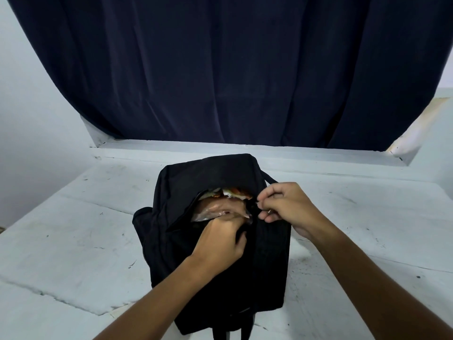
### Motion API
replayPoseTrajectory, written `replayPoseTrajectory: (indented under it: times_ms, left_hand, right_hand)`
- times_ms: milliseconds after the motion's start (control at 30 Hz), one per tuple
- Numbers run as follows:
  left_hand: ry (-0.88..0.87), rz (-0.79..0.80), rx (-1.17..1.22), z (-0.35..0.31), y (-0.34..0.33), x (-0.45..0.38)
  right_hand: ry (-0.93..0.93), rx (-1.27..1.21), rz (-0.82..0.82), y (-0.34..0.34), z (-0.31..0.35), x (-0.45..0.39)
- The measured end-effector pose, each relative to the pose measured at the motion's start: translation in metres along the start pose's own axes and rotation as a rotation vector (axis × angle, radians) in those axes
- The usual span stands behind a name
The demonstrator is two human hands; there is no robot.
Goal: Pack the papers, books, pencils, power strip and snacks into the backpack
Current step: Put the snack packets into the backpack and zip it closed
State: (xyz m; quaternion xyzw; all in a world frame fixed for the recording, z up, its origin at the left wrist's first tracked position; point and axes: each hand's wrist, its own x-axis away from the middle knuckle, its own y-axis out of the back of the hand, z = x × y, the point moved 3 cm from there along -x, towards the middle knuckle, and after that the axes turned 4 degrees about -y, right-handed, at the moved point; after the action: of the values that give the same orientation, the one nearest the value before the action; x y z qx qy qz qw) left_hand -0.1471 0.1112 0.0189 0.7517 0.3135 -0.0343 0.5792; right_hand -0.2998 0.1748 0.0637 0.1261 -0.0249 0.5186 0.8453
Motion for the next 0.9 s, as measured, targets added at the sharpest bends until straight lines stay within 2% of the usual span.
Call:
replayPoseTrajectory:
  times_ms: [133, 400, 533, 600, 733, 833, 900]
  left_hand:
    - [-0.015, -0.114, 0.106, -0.003, 0.017, -0.006]
    - [0.009, -0.173, 0.152, 0.0, 0.048, -0.029]
    - [0.178, -0.061, 0.23, 0.004, 0.064, -0.036]
    - [0.231, -0.072, 0.215, 0.0, 0.069, -0.035]
    - [0.119, -0.291, 0.148, -0.02, 0.073, -0.028]
    - [0.036, -0.317, 0.022, -0.029, 0.063, -0.03]
    - [0.057, -0.33, -0.02, -0.026, 0.058, -0.034]
  right_hand:
    - [0.066, 0.005, -0.002, -0.004, 0.019, 0.0]
    - [0.103, -0.02, 0.077, -0.01, 0.042, 0.007]
    - [0.103, -0.015, 0.117, -0.017, 0.052, 0.01]
    - [0.084, -0.032, 0.113, -0.017, 0.054, 0.009]
    - [0.018, -0.059, 0.079, -0.011, 0.054, 0.004]
    - [0.022, 0.001, 0.053, -0.009, 0.053, 0.004]
    - [0.033, 0.021, 0.036, -0.008, 0.053, 0.005]
